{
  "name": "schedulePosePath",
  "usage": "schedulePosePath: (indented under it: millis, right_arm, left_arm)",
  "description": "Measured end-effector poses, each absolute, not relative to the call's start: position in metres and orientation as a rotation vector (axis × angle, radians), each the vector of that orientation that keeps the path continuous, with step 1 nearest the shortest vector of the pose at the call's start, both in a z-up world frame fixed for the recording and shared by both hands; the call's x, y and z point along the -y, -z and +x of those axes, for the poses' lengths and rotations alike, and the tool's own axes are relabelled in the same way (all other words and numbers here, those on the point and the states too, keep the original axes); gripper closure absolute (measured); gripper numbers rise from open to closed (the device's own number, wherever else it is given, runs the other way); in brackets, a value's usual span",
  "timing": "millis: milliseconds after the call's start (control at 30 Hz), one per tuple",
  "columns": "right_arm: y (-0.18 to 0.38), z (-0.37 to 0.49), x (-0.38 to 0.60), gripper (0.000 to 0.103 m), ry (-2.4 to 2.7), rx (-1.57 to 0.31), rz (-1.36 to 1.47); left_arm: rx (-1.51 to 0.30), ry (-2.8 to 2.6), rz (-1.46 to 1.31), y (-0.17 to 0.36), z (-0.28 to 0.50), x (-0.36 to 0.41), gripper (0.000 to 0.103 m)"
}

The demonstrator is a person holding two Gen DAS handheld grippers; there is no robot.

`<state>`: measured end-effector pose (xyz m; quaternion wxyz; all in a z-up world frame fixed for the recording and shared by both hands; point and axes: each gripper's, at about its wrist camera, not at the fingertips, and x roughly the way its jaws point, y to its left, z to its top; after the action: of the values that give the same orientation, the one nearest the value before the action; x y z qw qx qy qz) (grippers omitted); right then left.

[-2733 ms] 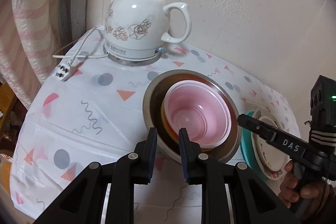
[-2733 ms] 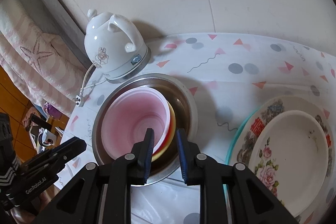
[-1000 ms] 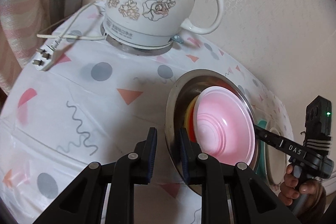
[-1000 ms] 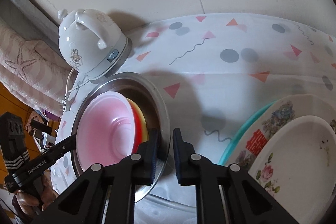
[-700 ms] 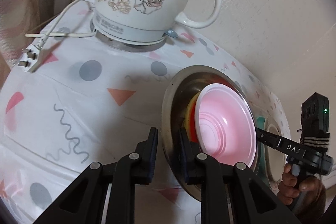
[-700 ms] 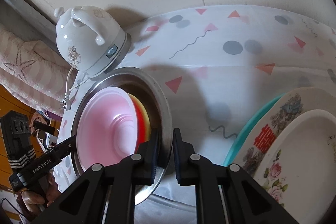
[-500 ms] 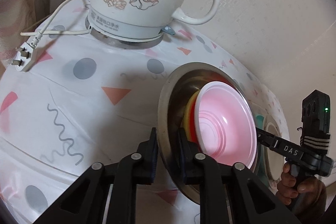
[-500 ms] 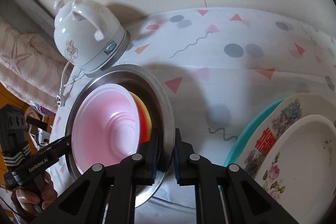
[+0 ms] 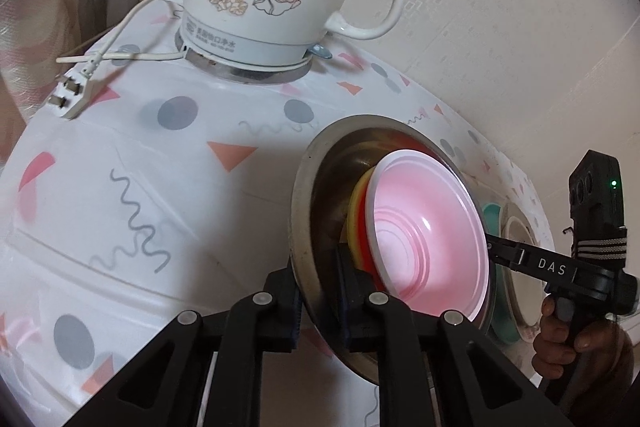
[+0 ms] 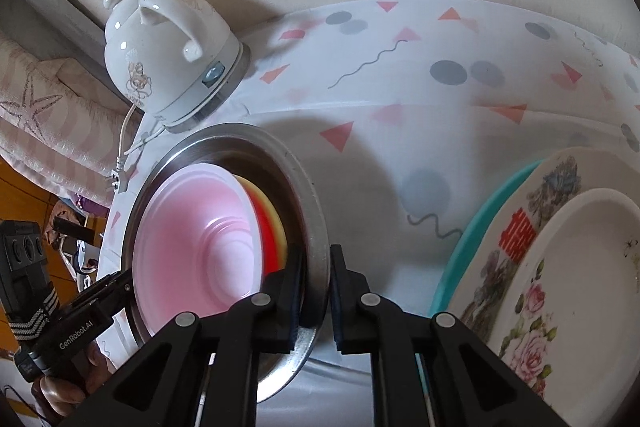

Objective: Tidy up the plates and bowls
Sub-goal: 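Lift the nested steel bowl with the right gripper and carry it over the plate stack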

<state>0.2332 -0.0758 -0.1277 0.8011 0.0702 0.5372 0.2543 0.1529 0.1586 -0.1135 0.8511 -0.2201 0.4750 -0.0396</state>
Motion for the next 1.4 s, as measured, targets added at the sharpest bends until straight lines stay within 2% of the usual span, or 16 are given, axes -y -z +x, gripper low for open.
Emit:
schedulePosePath:
  millis: [233, 900, 1400]
  right_arm:
    - [0.125, 0.217, 0.069, 0.091, -0.557, -1.125, 0.088]
    - [0.112, 0.179, 0.085, 0.092, -0.551, -1.1, 0.147]
    - [0.075, 0.164, 0.181, 0.092, -0.389, -0.968, 0.301]
  left_arm:
    - [-0.979, 0.054, -0.463, 0.109, 0.134, -0.16, 0.088]
    - [-0.936, 0.094, -0.398, 0.087, 0.103, -0.152, 0.088]
    - [-0.895, 0.337, -0.284, 0.042, 0.145, -0.068, 0.088]
